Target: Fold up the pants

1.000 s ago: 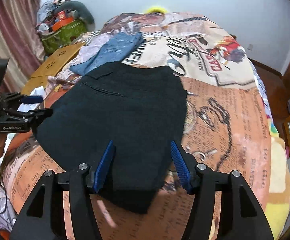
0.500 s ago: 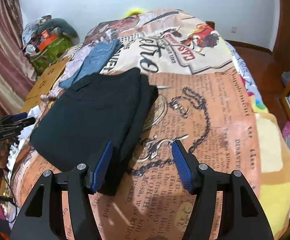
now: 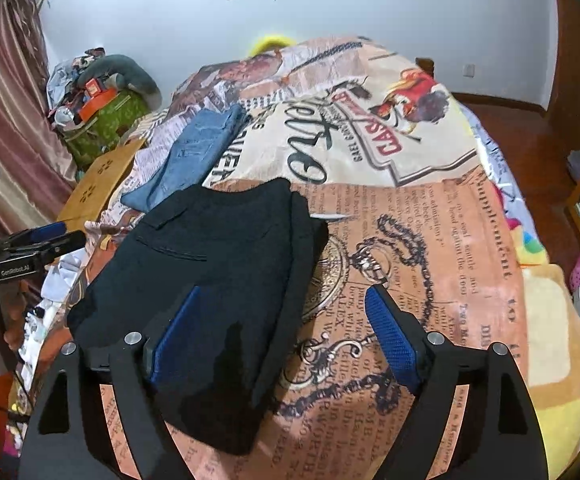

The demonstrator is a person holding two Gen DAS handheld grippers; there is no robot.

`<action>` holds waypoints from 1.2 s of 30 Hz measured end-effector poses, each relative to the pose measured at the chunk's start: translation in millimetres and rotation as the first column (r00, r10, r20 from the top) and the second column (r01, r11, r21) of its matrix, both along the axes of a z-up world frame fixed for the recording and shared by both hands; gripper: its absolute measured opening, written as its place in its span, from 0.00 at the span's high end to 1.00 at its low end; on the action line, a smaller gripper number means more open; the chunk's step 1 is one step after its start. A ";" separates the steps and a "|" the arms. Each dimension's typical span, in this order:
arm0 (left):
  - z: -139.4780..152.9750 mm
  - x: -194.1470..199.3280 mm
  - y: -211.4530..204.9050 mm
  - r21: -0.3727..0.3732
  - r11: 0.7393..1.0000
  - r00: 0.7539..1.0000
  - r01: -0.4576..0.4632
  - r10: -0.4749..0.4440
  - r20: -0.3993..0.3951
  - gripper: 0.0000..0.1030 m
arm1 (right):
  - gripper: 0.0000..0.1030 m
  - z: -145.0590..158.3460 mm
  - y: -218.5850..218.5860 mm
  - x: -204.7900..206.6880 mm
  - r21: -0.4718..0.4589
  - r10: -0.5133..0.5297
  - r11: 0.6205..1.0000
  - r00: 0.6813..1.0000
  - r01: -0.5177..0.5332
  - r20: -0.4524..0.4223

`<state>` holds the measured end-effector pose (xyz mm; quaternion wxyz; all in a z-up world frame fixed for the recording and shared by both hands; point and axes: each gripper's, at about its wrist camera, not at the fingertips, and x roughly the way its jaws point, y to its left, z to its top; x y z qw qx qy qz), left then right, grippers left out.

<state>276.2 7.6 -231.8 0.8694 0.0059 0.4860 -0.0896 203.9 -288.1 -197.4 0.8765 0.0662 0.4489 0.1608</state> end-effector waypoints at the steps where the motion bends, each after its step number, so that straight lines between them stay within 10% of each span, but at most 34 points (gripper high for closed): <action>1: -5.0 4.6 -1.9 -0.007 1.000 1.000 0.004 -0.004 -0.019 0.09 | 0.22 -3.5 0.9 2.7 0.002 0.006 1.000 1.000 -0.006 -0.013; 22: -73.4 70.0 -38.7 -0.302 0.953 0.915 0.025 -0.143 -0.378 0.03 | 0.19 -63.9 4.0 44.9 0.279 0.149 0.957 0.958 -0.077 -0.245; 36: -45.3 48.5 -60.7 -0.241 0.961 0.935 0.135 -0.204 -0.290 0.32 | 0.63 -50.4 15.2 42.3 0.232 0.191 0.962 0.962 -0.143 -0.197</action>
